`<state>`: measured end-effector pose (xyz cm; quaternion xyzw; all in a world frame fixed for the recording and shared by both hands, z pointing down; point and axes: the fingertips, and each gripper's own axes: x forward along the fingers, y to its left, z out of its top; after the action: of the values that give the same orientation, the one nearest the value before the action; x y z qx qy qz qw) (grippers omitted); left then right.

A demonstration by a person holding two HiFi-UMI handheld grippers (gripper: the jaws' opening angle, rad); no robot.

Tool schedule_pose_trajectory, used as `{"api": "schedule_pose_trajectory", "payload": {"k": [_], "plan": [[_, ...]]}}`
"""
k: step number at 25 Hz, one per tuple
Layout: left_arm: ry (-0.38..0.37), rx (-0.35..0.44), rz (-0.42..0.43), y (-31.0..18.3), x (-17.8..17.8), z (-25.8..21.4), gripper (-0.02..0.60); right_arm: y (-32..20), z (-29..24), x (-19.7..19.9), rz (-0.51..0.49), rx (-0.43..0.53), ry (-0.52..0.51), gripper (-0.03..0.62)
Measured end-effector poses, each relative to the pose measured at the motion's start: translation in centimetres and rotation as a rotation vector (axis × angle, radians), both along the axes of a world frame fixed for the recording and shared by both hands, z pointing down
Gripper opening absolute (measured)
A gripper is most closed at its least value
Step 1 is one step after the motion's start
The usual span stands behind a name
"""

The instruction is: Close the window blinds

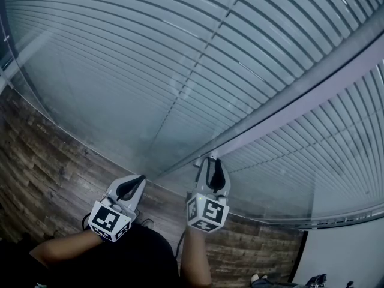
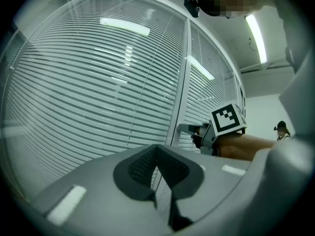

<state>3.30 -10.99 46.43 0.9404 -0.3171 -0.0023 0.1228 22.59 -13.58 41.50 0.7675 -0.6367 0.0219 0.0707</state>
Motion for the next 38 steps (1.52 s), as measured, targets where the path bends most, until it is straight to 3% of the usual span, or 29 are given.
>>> {"api": "schedule_pose_trajectory", "payload": {"k": [9, 19, 25, 27, 28, 32, 33, 38], "plan": [[-0.015, 0.044, 0.019, 0.6, -0.2, -0.5, 0.002, -0.4, 0.1, -1.4, -0.018, -0.162, 0.410, 0.127], [-0.001, 0.020, 0.022, 0.8, -0.2, -0.2, 0.002, -0.3, 0.4, -1.5, -0.033, -0.288, 0.658, 0.126], [-0.006, 0.030, 0.024, 0.9, -0.1, -0.4, 0.002, -0.3, 0.5, -1.4, -0.029, -0.309, 0.728, 0.126], [-0.002, 0.018, 0.021, 0.8, -0.2, -0.2, 0.002, -0.4, 0.5, -1.5, -0.039, -0.293, 0.683, 0.129], [0.002, 0.011, 0.022, 0.8, -0.2, -0.1, 0.002, -0.3, 0.4, -1.4, -0.052, -0.270, 0.607, 0.130], [0.024, 0.001, 0.032, 0.8, -0.3, -0.1, 0.002, 0.6, -0.8, 0.1, -0.087, -0.084, 0.010, 0.183], [0.024, 0.001, 0.031, 0.8, -0.3, -0.2, 0.002, 0.9, -0.8, 0.5, -0.084, -0.056, -0.086, 0.192], [0.020, -0.005, 0.029, 0.8, -0.3, 0.0, 0.002, 1.1, -0.2, 0.7, -0.072, 0.008, -0.307, 0.184]]}}
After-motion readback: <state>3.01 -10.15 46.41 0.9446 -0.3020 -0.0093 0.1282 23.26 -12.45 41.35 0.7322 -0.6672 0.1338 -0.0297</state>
